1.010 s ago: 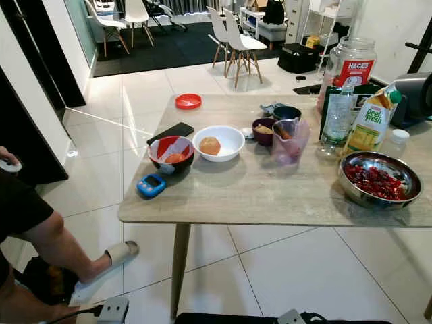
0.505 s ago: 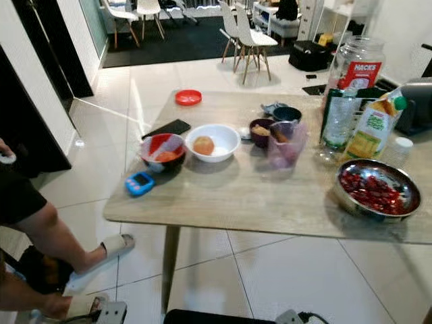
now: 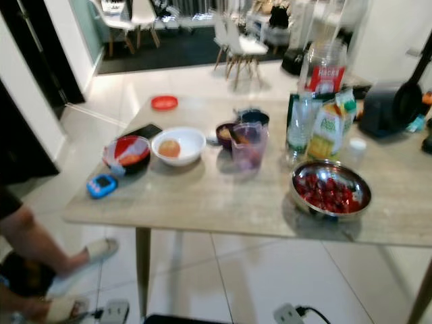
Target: Restocking fridge
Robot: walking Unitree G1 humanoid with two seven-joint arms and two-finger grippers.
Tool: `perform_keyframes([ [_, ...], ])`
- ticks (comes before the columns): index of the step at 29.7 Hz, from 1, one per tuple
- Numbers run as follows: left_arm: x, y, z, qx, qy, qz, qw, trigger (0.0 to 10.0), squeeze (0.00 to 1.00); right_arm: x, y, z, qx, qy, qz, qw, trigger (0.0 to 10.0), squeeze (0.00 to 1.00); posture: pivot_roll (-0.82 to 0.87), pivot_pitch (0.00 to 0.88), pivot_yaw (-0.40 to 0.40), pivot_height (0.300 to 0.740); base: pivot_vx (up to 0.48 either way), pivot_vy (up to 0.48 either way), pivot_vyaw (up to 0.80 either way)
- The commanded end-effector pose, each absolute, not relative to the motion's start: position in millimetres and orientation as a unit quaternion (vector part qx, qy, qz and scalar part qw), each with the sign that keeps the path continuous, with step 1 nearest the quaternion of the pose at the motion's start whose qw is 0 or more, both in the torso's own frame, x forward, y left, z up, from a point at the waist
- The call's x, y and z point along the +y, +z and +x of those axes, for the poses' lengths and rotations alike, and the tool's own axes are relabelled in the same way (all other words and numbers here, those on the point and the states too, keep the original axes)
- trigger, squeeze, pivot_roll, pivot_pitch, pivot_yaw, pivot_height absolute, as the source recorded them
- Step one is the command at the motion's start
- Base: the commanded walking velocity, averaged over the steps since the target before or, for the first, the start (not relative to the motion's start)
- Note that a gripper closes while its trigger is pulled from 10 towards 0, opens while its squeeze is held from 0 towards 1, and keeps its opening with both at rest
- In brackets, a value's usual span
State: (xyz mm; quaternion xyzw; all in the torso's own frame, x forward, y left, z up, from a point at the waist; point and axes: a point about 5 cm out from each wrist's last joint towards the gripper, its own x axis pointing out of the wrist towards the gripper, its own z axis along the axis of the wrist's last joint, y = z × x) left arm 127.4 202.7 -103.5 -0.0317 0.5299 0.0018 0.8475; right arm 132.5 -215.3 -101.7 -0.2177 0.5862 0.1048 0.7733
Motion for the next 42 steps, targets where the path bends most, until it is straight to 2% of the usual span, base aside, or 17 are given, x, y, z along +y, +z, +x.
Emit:
perform_keyframes([
  [1, 205, -104, 126, 0.535, 0.001, -0.026, 0.845, 10.0, 0.00, -210, -102, 135, 0.583, 0.112, -0.218, 0.775, 10.0, 0.00, 0.01, 0.000, 0.020, 0.740, 0.000, -0.341, 0.00],
  [13, 205, -104, 125, 0.536, -0.003, -0.025, 0.844, 10.0, 0.00, -215, -103, 127, 0.586, 0.117, -0.229, 0.768, 10.0, 0.00, 0.01, 0.000, 0.011, 0.740, 0.000, -0.333, 0.00],
  [27, 207, -105, 121, 0.535, 0.013, -0.028, 0.845, 10.0, 0.00, -217, -106, 119, 0.591, 0.125, -0.238, 0.761, 10.0, 0.00, 0.02, 0.000, 0.006, 0.740, 0.000, 0.000, 0.00],
  [36, 210, -106, 115, 0.538, 0.023, -0.031, 0.842, 10.0, 0.00, -216, -105, 120, 0.589, 0.130, -0.240, 0.760, 10.0, 0.00, 0.03, 0.000, 0.007, 0.740, 0.000, -0.451, 0.00],
  [42, 214, -107, 110, 0.540, 0.033, -0.029, 0.841, 10.0, 0.00, -213, -105, 122, 0.588, 0.132, -0.237, 0.762, 10.0, 0.00, 0.03, 0.000, 0.007, 0.740, 0.000, 0.000, 0.00],
])
